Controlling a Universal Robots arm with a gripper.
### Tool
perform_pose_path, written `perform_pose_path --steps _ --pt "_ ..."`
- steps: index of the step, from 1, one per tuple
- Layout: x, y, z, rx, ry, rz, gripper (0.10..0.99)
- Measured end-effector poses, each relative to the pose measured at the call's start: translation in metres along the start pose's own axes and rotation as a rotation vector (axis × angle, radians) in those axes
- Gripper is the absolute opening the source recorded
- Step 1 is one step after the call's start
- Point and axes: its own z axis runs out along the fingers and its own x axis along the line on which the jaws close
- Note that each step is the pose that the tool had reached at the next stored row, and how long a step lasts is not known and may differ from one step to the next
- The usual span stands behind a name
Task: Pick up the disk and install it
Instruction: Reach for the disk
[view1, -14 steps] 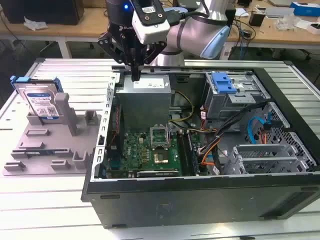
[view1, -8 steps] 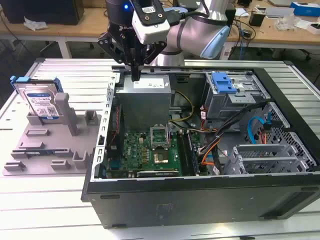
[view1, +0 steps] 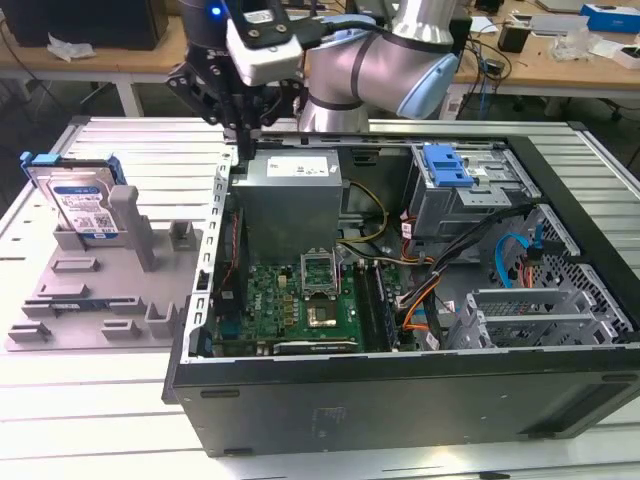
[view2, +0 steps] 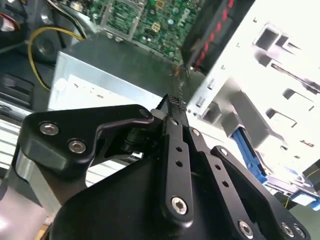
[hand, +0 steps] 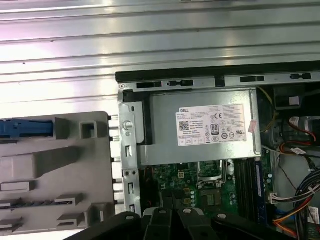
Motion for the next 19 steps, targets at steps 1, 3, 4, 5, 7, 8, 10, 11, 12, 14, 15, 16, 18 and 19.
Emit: perform_pose_path --steps 1,3,4,5,7,8,10,11,12,14,15,16,18,19 --pt "0.0062 0.0013 0.0 0.0 0.0 0.0 0.106" --pt "0.0192 0.0045 0.0 0.0 -0.0001 0.0 0.106" --pt "0.027 0.007 0.0 0.0 0.0 0.0 0.106" --pt "0.0333 0.0093 0.0 0.0 0.0 0.001 0.106" --pt "0.0467 0.0141 0.0002 0.0 -0.0001 0.001 0.106" --pt "0.0526 0.0161 0.0002 0.0 0.0 0.0 0.106" --pt "0.0718 0.0218 0.0003 0.0 -0.0001 0.0 0.106" --pt "0.0802 0.0256 0.0005 0.0 -0.0001 0.0 0.106" --pt "0.0864 0.0285 0.0005 0.0 -0.0001 0.001 0.106" --pt "0.0982 0.0334 0.0006 0.0 0.0 0.0 0.106" --pt "0.1057 0.036 0.0007 0.0 0.0 0.0 0.106" --pt "0.112 0.0384 0.0008 0.0 0.0 0.0 0.106" --pt "0.1275 0.0453 0.0011 0.0 -0.0002 0.0 0.106" --pt "0.1335 0.0484 0.0012 0.001 -0.0001 0.0 0.106"
